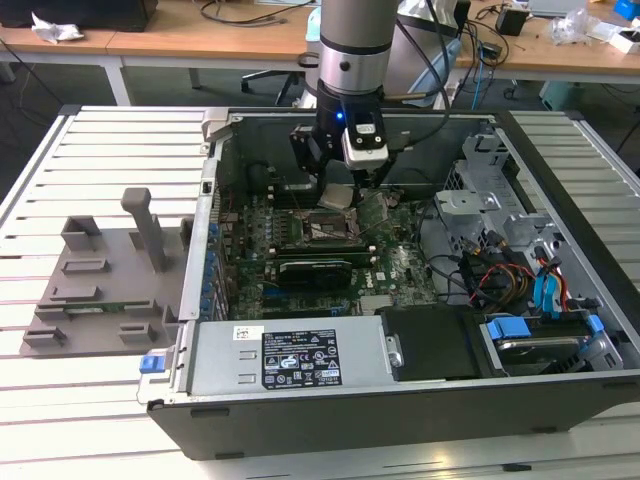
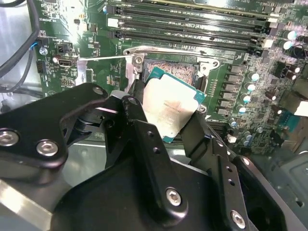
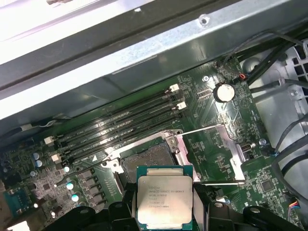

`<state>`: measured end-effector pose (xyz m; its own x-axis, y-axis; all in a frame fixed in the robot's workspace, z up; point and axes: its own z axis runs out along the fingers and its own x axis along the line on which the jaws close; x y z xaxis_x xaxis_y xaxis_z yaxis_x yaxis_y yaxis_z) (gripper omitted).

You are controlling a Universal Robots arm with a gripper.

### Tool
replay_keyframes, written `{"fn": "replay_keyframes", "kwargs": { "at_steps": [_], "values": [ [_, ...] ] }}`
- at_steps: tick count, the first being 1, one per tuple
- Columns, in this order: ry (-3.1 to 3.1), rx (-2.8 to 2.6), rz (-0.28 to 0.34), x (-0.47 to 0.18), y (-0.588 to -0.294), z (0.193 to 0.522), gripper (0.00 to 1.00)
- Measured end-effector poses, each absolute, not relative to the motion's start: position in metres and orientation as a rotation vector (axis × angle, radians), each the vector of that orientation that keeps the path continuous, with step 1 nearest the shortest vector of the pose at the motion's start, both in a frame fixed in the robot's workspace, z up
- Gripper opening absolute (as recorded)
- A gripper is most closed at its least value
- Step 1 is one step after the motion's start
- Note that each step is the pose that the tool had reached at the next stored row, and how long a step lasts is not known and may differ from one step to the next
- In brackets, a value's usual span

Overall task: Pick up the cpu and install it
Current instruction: 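Place the cpu into insertion slot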

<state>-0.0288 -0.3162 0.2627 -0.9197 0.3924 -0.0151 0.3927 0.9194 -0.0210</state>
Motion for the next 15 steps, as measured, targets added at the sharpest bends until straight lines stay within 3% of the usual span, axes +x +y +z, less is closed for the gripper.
{"fn": "replay_keyframes", "kwargs": {
  "at_steps": [15],
  "values": [
    [3.029, 0.798, -0.038, -0.0288, -0.3162, 0.2624, 0.55]
  ]
}}
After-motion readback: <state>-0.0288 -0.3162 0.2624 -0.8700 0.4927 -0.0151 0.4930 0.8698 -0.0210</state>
